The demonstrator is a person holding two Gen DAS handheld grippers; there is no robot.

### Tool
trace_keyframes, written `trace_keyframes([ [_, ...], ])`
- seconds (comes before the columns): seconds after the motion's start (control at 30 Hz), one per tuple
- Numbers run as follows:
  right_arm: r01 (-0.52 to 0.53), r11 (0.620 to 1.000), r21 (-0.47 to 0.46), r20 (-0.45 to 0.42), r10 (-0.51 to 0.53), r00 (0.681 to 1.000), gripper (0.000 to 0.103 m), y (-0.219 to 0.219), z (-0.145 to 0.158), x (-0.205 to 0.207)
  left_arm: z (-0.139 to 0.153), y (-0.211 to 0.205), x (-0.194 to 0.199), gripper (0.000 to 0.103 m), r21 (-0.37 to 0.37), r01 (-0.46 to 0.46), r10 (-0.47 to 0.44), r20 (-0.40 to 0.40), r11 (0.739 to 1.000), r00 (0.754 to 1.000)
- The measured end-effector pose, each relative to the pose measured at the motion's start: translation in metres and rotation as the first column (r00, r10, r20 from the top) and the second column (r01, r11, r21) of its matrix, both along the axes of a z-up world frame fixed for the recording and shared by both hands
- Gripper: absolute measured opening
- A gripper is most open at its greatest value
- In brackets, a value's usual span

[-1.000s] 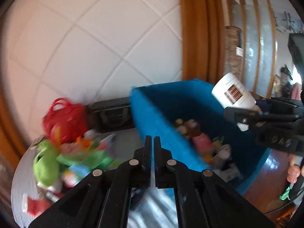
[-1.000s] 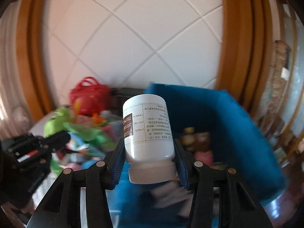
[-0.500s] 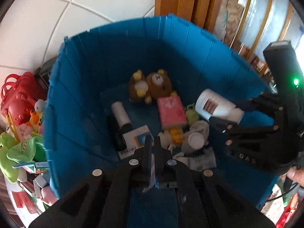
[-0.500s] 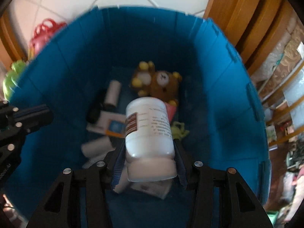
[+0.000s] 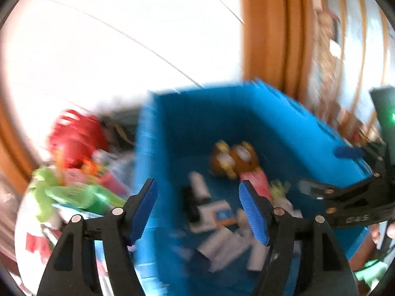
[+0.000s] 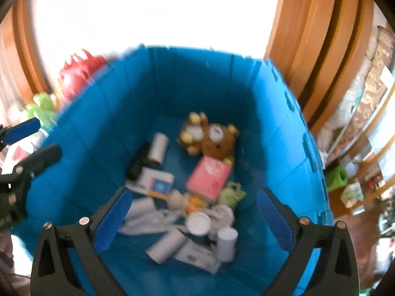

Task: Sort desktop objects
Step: 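Carry the white bottle into the blue crate and open the right gripper, then grasp the white-and-red ointment tube with the left gripper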

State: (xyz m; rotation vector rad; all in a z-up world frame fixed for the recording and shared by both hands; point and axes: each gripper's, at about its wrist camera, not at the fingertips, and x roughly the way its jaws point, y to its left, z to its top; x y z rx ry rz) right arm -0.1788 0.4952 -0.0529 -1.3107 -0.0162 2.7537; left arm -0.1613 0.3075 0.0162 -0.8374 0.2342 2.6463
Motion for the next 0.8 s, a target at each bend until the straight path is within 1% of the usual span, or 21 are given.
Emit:
trace_keyframes([
  [0.03, -0.003, 1.000, -0.014, -0.046, 0.003, 0.999, 0.103, -0.009, 0.006, 0.005, 0.003, -0.015, 0.004, 0.068, 0.015, -0.035, 0.036, -0.023, 0.999, 0.999],
  [0.07, -0.010, 1.000, -0.024, -0.073, 0.008, 0.997, 0.103, -0.016, 0.008, 0.007, 0.005, -0.033, 0.007, 0.068, 0.031, -0.073, 0.074, -0.038, 0.997, 0.997],
  [0.1, -0.026, 0.999, -0.043, -0.117, 0.021, 0.993, 0.103, -0.027, 0.013, 0.012, 0.004, -0.053, 0.010, 0.071, 0.046, -0.107, 0.109, -0.048, 0.993, 0.993],
  [0.13, -0.040, 0.997, -0.061, -0.149, 0.030, 0.988, 0.103, -0.036, 0.016, 0.015, 0.001, -0.076, 0.012, 0.074, 0.056, -0.148, 0.151, -0.053, 0.987, 0.987],
  [0.2, -0.081, 0.991, -0.103, -0.218, 0.057, 0.974, 0.103, -0.063, 0.024, 0.022, -0.008, -0.121, 0.014, 0.075, 0.067, -0.234, 0.237, -0.053, 0.970, 0.970],
  [0.27, -0.111, 0.986, -0.122, -0.268, 0.075, 0.960, 0.103, -0.089, 0.026, 0.026, -0.022, -0.169, 0.014, 0.075, 0.066, -0.328, 0.331, -0.034, 0.942, 0.943],
  [0.33, -0.150, 0.978, -0.146, -0.311, 0.099, 0.945, 0.103, -0.125, 0.026, 0.027, -0.042, -0.216, 0.014, 0.075, 0.043, -0.401, 0.402, -0.006, 0.915, 0.916],
  [0.37, -0.167, 0.974, -0.152, -0.320, 0.111, 0.941, 0.103, -0.137, 0.024, 0.027, -0.052, -0.237, 0.015, 0.075, 0.033, -0.430, 0.430, 0.006, 0.902, 0.903],
  [0.43, -0.221, 0.963, -0.155, -0.353, 0.155, 0.923, 0.103, -0.176, 0.023, 0.025, -0.073, -0.281, 0.016, 0.075, 0.015, -0.482, 0.482, 0.025, 0.876, 0.876],
  [0.47, -0.230, 0.962, -0.148, -0.362, 0.164, 0.918, 0.103, -0.189, 0.024, 0.025, -0.085, -0.301, 0.015, 0.075, -0.003, -0.511, 0.511, 0.037, 0.859, 0.859],
  [0.53, -0.250, 0.960, -0.125, -0.385, 0.186, 0.904, 0.103, -0.227, 0.021, 0.021, -0.110, -0.333, 0.014, 0.075, -0.036, -0.546, 0.547, 0.076, 0.837, 0.834],
  [0.57, -0.270, 0.955, -0.120, -0.393, 0.204, 0.897, 0.103, -0.243, 0.019, 0.019, -0.123, -0.347, 0.014, 0.075, -0.045, -0.552, 0.554, 0.101, 0.833, 0.827],
  [0.63, -0.295, 0.949, -0.114, -0.390, 0.231, 0.892, 0.103, -0.273, 0.011, 0.012, -0.153, -0.373, 0.009, 0.075, -0.065, -0.560, 0.563, 0.159, 0.826, 0.811],
  [0.7, -0.319, 0.941, -0.108, -0.377, 0.258, 0.889, 0.103, -0.299, 0.001, 0.005, -0.180, -0.389, 0.008, 0.075, -0.073, -0.546, 0.549, 0.192, 0.835, 0.814],
  [0.73, -0.325, 0.940, -0.104, -0.359, 0.269, 0.894, 0.103, -0.313, -0.009, -0.001, -0.195, -0.395, 0.006, 0.075, -0.085, -0.544, 0.549, 0.206, 0.835, 0.810],
  [0.77, -0.323, 0.941, -0.100, -0.347, 0.272, 0.898, 0.103, -0.321, -0.017, -0.004, -0.206, -0.398, 0.005, 0.073, -0.089, -0.536, 0.542, 0.220, 0.839, 0.811],
  [0.8, -0.322, 0.942, -0.094, -0.321, 0.278, 0.906, 0.103, -0.332, -0.031, -0.012, -0.219, -0.401, 0.002, 0.068, -0.083, -0.522, 0.525, 0.241, 0.849, 0.816],
])
